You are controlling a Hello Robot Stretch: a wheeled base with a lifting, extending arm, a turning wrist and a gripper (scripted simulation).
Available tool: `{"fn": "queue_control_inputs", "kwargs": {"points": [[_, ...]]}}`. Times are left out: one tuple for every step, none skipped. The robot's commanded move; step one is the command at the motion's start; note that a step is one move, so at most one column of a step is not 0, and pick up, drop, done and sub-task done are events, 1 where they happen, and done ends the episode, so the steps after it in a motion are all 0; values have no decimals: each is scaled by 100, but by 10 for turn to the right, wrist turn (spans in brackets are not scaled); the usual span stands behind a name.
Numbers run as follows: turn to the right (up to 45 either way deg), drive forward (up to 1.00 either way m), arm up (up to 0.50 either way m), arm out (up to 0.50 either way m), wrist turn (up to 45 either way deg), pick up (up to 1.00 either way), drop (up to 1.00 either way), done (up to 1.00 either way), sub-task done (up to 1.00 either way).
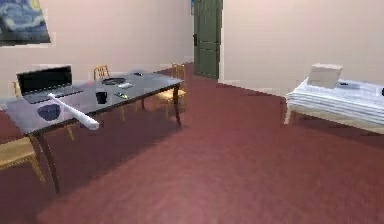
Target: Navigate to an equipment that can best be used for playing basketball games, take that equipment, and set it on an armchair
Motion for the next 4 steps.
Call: {"fn": "queue_control_inputs", "kwargs": {"points": [[0,15,0,0,0,0,0,0,0],[360,0,0,0,0,0,0,0,0],[0,70,0,0,0,0,0,0,0],[-450,0,0,0,0,0,0,0,0]]}}
